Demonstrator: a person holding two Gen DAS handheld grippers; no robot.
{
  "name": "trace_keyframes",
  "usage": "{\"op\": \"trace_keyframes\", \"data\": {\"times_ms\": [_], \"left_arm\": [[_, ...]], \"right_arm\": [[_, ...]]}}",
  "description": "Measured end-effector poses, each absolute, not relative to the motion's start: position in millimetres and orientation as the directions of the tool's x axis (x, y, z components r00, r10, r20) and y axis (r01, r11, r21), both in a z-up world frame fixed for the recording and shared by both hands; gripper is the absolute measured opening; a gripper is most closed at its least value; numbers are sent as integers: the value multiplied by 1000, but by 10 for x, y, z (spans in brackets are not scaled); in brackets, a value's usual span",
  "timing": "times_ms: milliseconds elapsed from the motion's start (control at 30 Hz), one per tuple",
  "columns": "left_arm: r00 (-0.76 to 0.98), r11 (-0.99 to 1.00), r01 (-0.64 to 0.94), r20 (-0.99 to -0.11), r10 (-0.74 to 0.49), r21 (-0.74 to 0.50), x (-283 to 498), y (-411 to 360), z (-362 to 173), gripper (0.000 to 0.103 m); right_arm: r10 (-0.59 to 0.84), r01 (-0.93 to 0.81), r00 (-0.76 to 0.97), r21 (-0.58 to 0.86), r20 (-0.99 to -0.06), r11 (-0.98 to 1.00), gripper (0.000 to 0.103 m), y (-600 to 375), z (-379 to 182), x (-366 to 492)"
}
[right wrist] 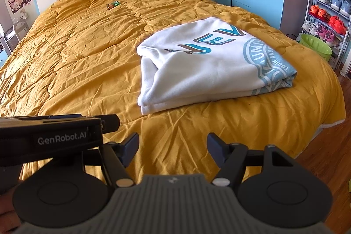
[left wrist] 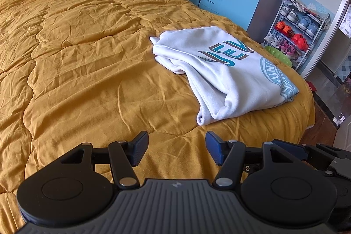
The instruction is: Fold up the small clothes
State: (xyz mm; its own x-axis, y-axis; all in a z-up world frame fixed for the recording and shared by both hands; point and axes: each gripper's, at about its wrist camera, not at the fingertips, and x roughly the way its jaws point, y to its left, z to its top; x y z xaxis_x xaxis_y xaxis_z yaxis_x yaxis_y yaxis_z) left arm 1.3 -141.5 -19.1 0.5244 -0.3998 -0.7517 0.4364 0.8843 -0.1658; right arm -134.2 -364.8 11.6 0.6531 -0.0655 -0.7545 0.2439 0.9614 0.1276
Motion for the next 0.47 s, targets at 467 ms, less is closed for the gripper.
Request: {"op": "trace_keyframes", "data": {"times_ms": [467], "left_arm": [[522, 894, 418, -764, -380, -159, 34, -1383, -219, 70]], "right_arm": [[-58, 238, 652, 131, -756, 962, 65, -3617, 95, -1347]]}}
